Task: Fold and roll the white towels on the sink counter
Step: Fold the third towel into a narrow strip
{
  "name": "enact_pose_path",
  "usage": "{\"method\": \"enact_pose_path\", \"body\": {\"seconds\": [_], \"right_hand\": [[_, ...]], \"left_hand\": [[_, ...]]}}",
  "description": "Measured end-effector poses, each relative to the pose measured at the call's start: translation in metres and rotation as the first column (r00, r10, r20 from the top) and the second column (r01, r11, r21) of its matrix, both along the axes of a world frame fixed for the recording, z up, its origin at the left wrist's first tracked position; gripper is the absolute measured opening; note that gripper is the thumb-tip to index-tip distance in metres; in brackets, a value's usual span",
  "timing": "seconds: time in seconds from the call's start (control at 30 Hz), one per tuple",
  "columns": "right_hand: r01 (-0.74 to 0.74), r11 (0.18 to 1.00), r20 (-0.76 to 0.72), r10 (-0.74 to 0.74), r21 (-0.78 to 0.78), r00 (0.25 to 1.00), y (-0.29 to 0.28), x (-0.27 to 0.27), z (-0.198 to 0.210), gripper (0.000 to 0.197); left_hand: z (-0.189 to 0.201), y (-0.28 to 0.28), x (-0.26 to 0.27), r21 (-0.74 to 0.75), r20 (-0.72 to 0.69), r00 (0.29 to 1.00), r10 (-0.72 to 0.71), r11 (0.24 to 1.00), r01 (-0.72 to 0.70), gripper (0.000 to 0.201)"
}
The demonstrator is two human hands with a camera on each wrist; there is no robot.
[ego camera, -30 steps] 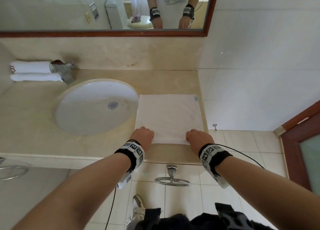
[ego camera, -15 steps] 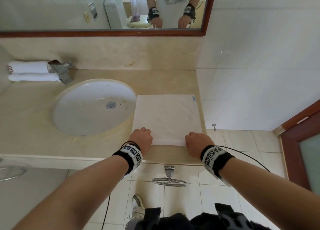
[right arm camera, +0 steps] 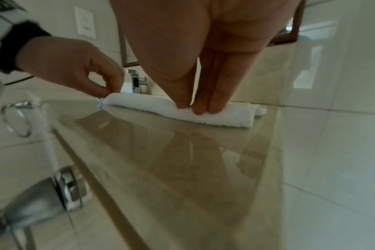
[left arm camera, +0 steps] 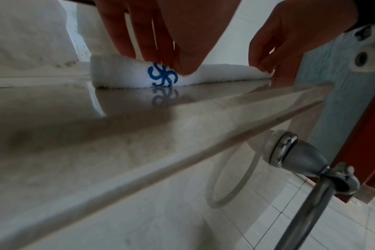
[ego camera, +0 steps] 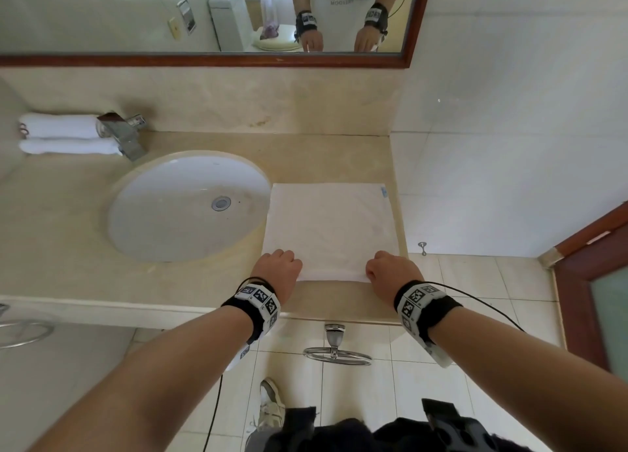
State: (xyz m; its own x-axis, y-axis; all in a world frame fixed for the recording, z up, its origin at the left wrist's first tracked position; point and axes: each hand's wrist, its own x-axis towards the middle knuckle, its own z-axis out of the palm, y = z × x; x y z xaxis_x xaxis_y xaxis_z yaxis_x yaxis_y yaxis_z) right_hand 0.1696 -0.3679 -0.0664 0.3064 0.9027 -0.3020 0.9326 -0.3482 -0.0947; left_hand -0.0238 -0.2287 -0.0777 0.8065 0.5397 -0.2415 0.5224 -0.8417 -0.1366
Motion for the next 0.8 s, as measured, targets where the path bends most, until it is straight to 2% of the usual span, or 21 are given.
{"method": "enact_pose_path", "body": {"seconds": [0.07, 0.1, 0.17, 0.2, 0.3, 0.37, 0.43, 0.47, 0.5, 0.57, 0.7, 0.8], "right_hand": [[-0.038, 0.999, 0.021, 0.038, 0.011, 0.999, -0.002, -0.002, -0.001, 0.027], [-0.054, 0.998, 0.027, 0.053, 0.012, 0.998, -0.003, -0.002, -0.001, 0.027], [-0.073, 0.997, 0.034, 0.073, -0.004, 0.997, -0.004, -0.002, -0.003, 0.026], [-0.076, 0.997, 0.045, 0.076, -0.008, 0.996, -0.004, -0.002, -0.003, 0.024], [-0.074, 0.997, 0.089, 0.074, -0.008, 0.993, -0.003, -0.004, -0.003, 0.022], [-0.083, 0.997, 0.118, 0.082, -0.001, 0.990, -0.001, -0.005, -0.003, 0.023], [-0.111, 0.994, 0.141, 0.109, 0.006, 0.984, 0.000, -0.005, -0.003, 0.025], [-0.124, 0.992, 0.148, 0.122, 0.010, 0.981, 0.002, -0.004, -0.003, 0.026], [-0.133, 0.991, 0.154, 0.129, 0.013, 0.980, 0.003, -0.004, -0.003, 0.027], [-0.131, 0.991, 0.147, 0.127, 0.019, 0.981, 0.005, -0.002, -0.004, 0.028], [-0.089, 0.995, 0.072, 0.085, 0.050, 0.994, 0.004, 0.003, -0.006, 0.027], [-0.059, 0.994, 0.041, 0.056, 0.088, 0.998, 0.004, 0.004, -0.004, 0.024]], "left_hand": [[0.002, -0.003, 0.000, 0.043, -0.038, 0.997, -0.061, 0.997, 0.063, 0.016], [0.007, -0.007, 0.001, 0.003, -0.062, 0.995, -0.078, 0.997, 0.078, 0.005], [0.001, -0.009, -0.001, 0.014, -0.060, 0.996, -0.064, 0.998, 0.065, 0.026], [0.002, -0.010, -0.001, 0.013, -0.044, 0.996, -0.072, 0.997, 0.072, 0.029], [0.003, -0.011, -0.001, -0.009, -0.056, 0.993, -0.104, 0.995, 0.103, 0.017], [-0.004, -0.005, -0.002, 0.048, -0.026, 0.992, -0.125, 0.991, 0.126, 0.015], [0.001, -0.004, -0.004, -0.002, -0.018, 0.992, -0.128, 0.992, 0.128, 0.002], [0.004, -0.004, -0.004, -0.044, -0.012, 0.995, -0.095, 0.995, 0.095, 0.011], [0.001, -0.002, -0.007, -0.025, 0.028, 0.996, -0.090, 0.996, 0.091, 0.018], [0.003, 0.000, -0.007, -0.017, 0.073, 0.994, -0.075, 0.997, 0.077, 0.018], [0.004, -0.003, -0.005, -0.014, 0.010, 0.996, -0.092, 0.996, 0.092, 0.022], [0.011, -0.011, -0.003, -0.003, -0.033, 0.995, -0.093, 0.996, 0.093, 0.003]]}}
